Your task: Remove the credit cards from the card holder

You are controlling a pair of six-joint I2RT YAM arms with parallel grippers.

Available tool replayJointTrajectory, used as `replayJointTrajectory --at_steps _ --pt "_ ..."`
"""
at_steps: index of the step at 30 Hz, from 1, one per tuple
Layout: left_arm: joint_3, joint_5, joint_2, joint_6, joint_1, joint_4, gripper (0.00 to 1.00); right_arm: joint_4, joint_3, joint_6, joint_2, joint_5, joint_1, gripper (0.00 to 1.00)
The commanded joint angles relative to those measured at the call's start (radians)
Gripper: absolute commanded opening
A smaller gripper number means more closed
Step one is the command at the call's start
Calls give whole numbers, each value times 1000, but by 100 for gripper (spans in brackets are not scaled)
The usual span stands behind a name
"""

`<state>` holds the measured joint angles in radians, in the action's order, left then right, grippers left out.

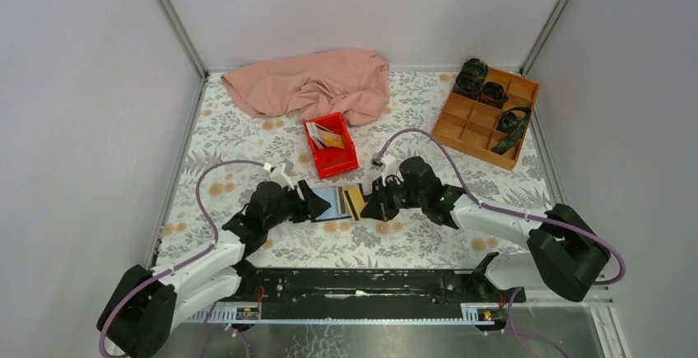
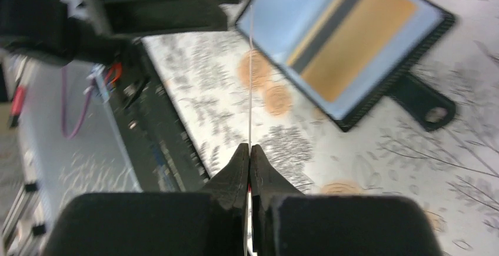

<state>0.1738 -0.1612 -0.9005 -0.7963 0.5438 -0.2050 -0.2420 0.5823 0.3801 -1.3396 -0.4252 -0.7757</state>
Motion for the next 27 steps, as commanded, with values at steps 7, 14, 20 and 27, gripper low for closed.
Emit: replayJointTrajectory --at_steps 7,14,20,27 --pt "93 -416 -28 68 5 -141 61 -18 -46 -65 124 -407 3 0" --pt "61 -409 126 34 4 -132 58 -38 -74 -43 214 -390 3 0" --pt "45 -427 164 -34 3 -216 57 -108 -116 -5 235 -393 4 0" --pt "40 -483 155 -72 3 -309 56 -121 -122 7 231 -405 4 0"
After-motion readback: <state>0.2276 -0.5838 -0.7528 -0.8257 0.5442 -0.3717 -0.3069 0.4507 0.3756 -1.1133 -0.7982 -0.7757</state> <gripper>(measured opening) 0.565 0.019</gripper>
